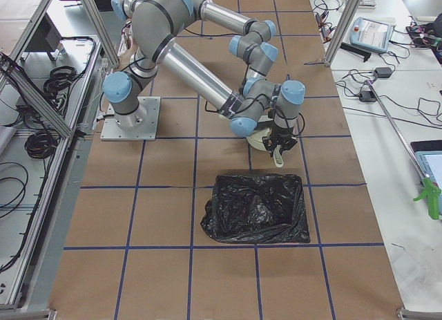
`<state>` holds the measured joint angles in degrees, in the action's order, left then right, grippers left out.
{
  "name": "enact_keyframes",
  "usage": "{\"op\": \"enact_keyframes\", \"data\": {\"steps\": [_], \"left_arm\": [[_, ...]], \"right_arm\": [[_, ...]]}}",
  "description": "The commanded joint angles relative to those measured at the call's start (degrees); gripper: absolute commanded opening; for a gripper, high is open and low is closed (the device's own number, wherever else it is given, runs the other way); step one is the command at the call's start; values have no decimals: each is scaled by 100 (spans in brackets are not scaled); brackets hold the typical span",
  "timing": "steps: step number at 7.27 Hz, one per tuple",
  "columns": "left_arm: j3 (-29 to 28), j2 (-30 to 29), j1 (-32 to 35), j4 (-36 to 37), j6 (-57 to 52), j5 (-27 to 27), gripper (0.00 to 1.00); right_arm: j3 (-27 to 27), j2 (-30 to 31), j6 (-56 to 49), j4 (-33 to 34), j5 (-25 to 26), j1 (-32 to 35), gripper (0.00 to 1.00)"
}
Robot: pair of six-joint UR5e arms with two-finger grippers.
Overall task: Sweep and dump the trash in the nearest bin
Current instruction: 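Lift the loaded dustpan with the right gripper while the left gripper withdraws the brush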
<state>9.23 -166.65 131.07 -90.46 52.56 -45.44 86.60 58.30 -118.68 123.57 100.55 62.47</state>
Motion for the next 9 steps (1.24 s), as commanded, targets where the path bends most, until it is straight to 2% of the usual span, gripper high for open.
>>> {"op": "enact_keyframes", "data": {"steps": [1,2,3,4,5,6,7,8,9], "left_arm": [[-26,18,15,257,-78,10,0],[0,62,6,126,-114,-52,0],[0,132,-11,-119,-167,-365,1],[35,412,-20,-835,-602,-1021,1],[44,641,-64,-1712,-1277,-1332,1],[44,765,-247,-2182,-1701,-1518,1],[62,975,-362,-2535,-1758,-1868,1],[70,1203,-459,-2938,-1758,-2446,1],[97,1440,-581,-3169,-1749,-2669,1]], "right_arm": [[6,5,3,0,0,2,0],[6,5,3,0,0,2,0],[15,5,3,0,0,-6,0],[15,-3,3,0,-26,-6,0],[15,-3,-6,0,-105,-6,0],[6,-3,-14,-9,-114,-6,0],[-11,5,-14,-17,-227,-6,0],[-11,23,-14,-44,-255,-6,0],[-11,58,-6,-70,-264,-6,0]]}}
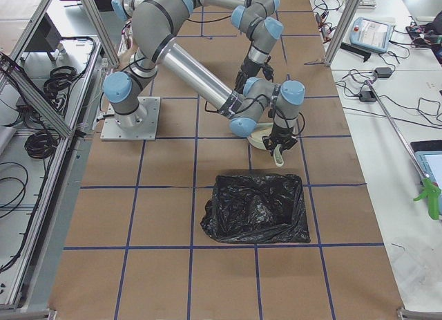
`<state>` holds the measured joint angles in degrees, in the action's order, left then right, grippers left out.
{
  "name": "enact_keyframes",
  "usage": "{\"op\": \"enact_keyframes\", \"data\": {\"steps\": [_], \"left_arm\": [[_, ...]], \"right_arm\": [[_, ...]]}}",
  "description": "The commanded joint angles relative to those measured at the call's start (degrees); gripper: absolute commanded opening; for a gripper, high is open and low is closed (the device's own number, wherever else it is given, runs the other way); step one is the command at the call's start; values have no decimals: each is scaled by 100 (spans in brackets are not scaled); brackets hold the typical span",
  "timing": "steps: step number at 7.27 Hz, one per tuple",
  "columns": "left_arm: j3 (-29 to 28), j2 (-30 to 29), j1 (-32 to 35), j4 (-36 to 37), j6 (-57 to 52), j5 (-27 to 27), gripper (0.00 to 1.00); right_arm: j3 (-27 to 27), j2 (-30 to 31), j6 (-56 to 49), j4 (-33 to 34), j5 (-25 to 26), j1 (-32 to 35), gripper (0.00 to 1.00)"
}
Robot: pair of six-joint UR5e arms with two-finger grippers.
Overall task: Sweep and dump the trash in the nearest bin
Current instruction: 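Lift the loaded dustpan with the right gripper while the left gripper withdraws the brush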
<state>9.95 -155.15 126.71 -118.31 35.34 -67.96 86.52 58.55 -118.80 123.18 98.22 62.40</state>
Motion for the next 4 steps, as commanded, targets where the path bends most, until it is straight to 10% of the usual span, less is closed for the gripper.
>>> {"op": "enact_keyframes", "data": {"steps": [1,4], "left_arm": [[164,640,-216,-664,-10,-655,0],[1644,2054,-506,-878,-71,-1106,0]], "right_arm": [[-4,51,6,-57,-162,-9,0],[-21,454,6,-634,-312,0,0]]}}
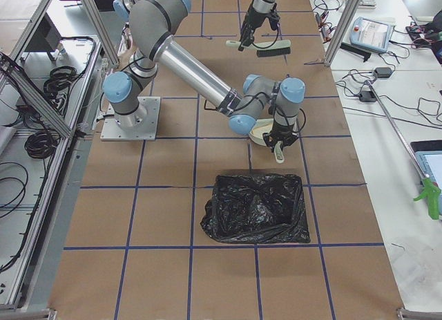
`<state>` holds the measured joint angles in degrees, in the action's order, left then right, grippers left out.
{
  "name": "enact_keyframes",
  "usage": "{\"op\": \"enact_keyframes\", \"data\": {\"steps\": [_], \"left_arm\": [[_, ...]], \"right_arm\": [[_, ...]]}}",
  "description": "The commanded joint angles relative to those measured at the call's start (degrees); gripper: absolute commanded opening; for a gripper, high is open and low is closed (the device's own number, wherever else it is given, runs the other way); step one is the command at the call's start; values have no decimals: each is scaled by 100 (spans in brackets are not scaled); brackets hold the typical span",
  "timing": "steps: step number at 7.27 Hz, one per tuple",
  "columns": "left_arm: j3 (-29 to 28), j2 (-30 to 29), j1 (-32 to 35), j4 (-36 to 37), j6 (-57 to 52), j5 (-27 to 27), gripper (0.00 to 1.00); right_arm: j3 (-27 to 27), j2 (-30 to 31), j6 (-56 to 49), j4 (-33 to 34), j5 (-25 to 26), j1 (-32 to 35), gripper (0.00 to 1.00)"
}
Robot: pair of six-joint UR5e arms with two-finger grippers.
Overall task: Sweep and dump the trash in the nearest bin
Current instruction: 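Lift the loaded dustpan with the right gripper while the left gripper withdraws the brush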
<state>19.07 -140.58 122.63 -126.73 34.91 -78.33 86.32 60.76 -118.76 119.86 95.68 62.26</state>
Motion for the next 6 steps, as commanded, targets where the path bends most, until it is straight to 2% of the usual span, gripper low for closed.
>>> {"op": "enact_keyframes", "data": {"steps": [1,4,5,6], "left_arm": [[1783,1203,-160,217,-54,-51,0],[5665,3224,-240,2391,-72,-42,0],[6609,3613,-249,3043,-89,-42,0],[7288,3800,-240,3571,-281,-42,0]], "right_arm": [[-45,366,2,-558,-59,5,0],[-772,595,-6,-1743,-76,-39,0],[-966,595,-50,-1982,-68,-65,0],[-1064,595,-268,-2088,-59,-100,0]]}}
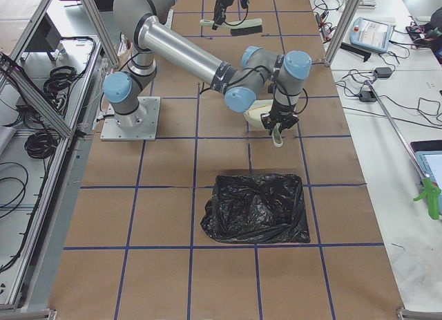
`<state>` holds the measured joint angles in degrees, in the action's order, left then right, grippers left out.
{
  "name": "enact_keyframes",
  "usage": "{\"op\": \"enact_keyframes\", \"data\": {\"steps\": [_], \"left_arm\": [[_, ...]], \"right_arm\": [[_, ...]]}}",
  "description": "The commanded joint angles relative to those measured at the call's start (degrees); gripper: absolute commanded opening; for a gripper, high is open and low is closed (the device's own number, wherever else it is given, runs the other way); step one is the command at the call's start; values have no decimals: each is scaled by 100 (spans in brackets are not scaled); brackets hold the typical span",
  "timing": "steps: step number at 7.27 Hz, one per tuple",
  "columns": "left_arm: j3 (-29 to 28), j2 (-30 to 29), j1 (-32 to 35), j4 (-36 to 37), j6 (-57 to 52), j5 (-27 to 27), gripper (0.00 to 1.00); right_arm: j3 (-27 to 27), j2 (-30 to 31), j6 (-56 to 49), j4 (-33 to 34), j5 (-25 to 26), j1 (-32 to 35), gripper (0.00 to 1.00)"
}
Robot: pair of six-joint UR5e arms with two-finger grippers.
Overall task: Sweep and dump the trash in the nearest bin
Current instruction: 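Carry the dustpan toward the black trash bag while the left gripper lowers the brush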
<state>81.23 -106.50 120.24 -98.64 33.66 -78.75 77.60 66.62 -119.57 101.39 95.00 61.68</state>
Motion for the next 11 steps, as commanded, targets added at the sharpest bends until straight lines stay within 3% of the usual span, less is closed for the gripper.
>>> {"op": "enact_keyframes", "data": {"steps": [1,3,5,6,7,11], "left_arm": [[1549,472,8,1028,-558,-9,0],[2611,927,8,1583,-571,44,0],[3273,1184,113,1602,-527,149,0],[3511,1324,131,1576,-536,576,0],[3705,1360,131,1576,-527,859,0],[3900,1255,298,1611,-527,905,3]], "right_arm": [[-219,9,-380,-251,-8,-216,0],[-289,44,-959,-260,-17,-786,0],[-438,88,-1277,-400,-113,-1121,0],[-604,140,-1314,-723,-183,-1201,0],[-771,167,-1445,-813,-184,-1306,0],[-1009,-69,-2288,-438,-149,-2272,0]]}}
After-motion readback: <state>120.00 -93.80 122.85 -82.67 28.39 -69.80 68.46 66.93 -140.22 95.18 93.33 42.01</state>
